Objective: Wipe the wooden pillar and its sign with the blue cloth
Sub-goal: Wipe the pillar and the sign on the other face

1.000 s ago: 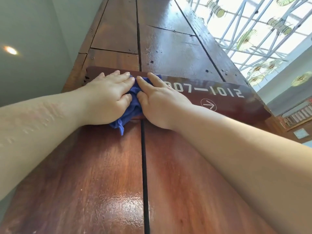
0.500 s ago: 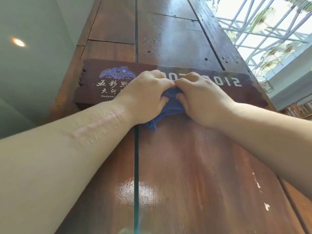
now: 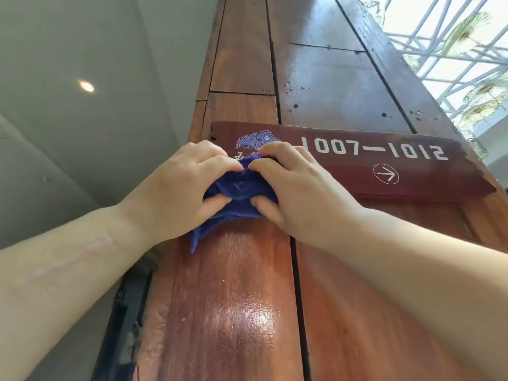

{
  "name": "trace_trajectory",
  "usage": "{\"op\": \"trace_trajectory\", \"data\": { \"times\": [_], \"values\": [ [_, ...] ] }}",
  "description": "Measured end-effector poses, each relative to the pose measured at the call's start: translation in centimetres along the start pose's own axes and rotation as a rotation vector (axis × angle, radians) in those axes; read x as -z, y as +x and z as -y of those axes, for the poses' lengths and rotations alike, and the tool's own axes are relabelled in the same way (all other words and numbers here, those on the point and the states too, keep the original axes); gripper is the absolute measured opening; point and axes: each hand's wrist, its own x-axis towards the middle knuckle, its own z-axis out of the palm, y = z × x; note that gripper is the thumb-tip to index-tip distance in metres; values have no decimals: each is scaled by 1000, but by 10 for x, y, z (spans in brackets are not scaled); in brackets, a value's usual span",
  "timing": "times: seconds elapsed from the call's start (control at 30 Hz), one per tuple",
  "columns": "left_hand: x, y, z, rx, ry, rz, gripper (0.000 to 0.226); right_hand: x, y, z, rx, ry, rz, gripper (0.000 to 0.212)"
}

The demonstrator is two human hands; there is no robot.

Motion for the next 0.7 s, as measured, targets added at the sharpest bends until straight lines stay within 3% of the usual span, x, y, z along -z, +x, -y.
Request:
{"op": "trace_trajectory", "data": {
  "times": [0.17,0.43,0.7],
  "values": [
    [-12,-10,25,83,-49,-13,44,-28,19,11,-7,-7,35,49],
    [-31,-7,33,34,-134,-146,28,-48,21,-1,52,-64,-81,44],
    [-36,-1,21,10,12,-190,26,-44,14,-9,66,-87,-106,41]
  ]
}}
